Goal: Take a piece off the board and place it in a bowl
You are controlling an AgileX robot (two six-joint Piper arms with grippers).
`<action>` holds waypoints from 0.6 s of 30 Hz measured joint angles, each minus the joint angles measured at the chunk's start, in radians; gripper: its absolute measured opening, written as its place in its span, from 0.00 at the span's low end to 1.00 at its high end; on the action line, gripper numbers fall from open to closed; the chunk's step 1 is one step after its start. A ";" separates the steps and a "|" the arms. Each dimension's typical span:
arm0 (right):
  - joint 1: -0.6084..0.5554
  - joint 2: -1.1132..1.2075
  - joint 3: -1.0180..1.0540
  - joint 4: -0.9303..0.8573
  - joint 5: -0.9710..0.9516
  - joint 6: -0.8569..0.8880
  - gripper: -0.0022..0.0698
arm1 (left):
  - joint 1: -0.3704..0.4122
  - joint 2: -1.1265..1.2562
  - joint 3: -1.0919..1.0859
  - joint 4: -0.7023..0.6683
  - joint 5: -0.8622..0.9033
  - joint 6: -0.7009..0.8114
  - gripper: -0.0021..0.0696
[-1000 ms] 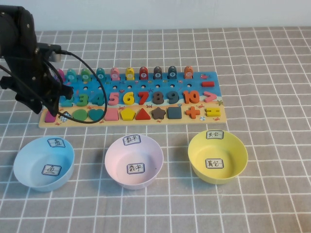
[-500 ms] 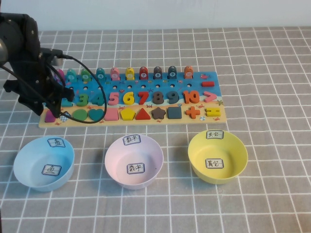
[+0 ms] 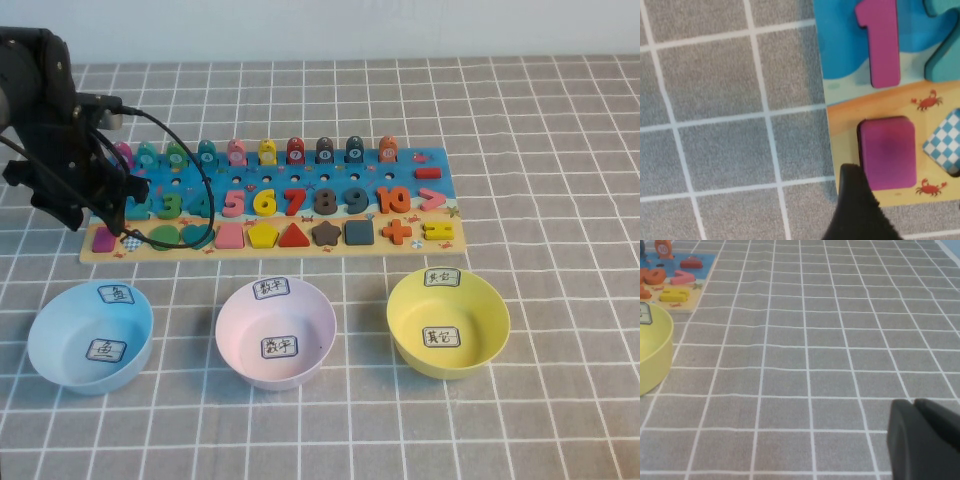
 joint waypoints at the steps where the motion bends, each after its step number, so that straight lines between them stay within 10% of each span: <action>1: 0.000 0.000 0.000 0.000 0.000 0.000 0.00 | 0.000 0.000 0.000 0.000 -0.002 0.000 0.56; 18: 0.000 0.000 0.000 0.000 0.000 0.000 0.00 | 0.000 0.041 -0.002 0.000 -0.008 0.000 0.56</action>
